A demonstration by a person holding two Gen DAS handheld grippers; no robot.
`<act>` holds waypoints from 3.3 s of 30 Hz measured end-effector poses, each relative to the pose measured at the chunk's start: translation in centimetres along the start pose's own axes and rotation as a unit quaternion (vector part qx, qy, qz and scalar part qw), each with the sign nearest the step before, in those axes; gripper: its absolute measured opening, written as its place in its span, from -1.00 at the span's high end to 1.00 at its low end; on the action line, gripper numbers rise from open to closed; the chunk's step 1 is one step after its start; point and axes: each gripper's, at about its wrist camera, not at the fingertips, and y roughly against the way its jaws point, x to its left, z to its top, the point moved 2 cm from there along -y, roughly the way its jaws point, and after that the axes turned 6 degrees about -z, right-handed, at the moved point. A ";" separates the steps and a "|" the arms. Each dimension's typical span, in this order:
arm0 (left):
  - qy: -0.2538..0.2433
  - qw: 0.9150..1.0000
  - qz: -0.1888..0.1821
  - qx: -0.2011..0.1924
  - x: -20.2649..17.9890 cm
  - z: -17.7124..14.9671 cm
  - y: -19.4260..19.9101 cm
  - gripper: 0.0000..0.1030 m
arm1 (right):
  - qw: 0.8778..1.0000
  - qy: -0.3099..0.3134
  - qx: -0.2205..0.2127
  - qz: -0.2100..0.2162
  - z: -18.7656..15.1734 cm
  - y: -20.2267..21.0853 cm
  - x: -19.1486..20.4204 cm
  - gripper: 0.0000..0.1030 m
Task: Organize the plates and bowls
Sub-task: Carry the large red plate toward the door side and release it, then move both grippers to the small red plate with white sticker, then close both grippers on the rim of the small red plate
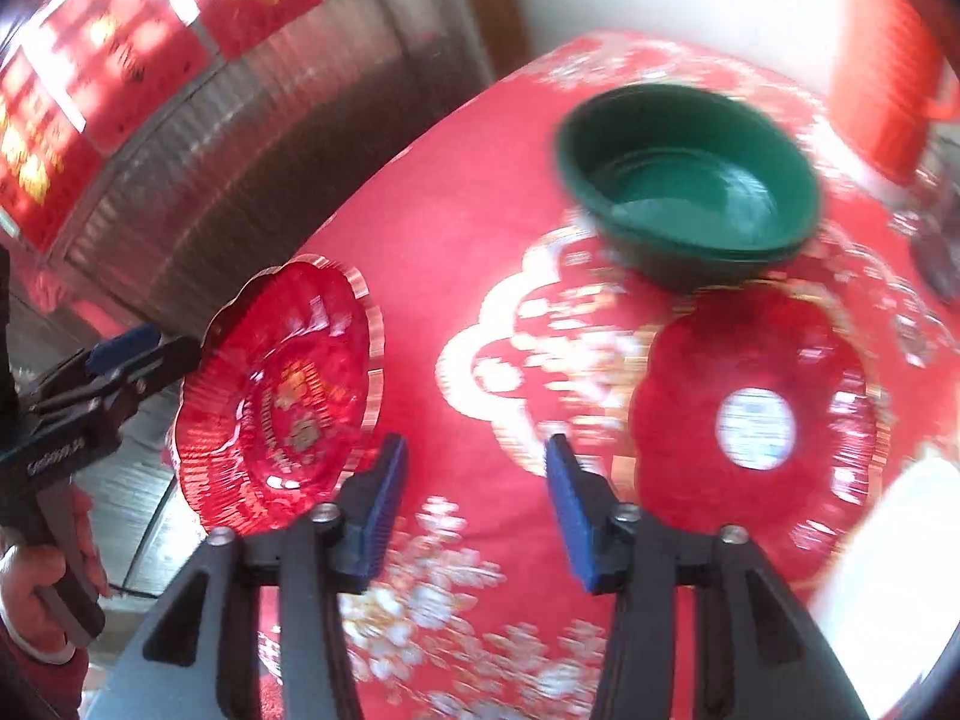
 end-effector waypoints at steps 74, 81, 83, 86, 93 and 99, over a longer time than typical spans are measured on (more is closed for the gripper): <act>-0.044 0.988 -0.035 0.143 -16.0 0.0 -15.3 -0.59 | 0.994 -0.088 0.064 0.034 2.6 -2.7 -19.5 -0.05; -0.055 0.985 0.004 0.163 -17.0 -0.2 -16.1 -0.59 | 0.993 -0.081 0.070 0.045 2.5 -3.5 -19.1 -0.04; -0.073 0.985 0.018 0.156 -17.5 -0.3 -16.0 -0.59 | 0.993 -0.078 0.069 0.049 2.4 -3.6 -18.9 -0.03; -0.084 0.984 0.009 0.156 -18.1 -0.5 -16.0 -0.59 | 0.993 -0.079 0.070 0.059 2.2 -4.0 -18.6 0.16; -0.077 0.987 -0.008 0.142 -19.1 -0.2 -15.8 0.12 | 0.995 -0.054 0.077 0.033 1.8 -4.2 -16.7 0.44; -0.050 0.988 -0.014 0.147 -16.5 0.3 -15.5 0.35 | 0.996 -0.058 0.059 0.041 1.3 -3.3 -15.2 0.44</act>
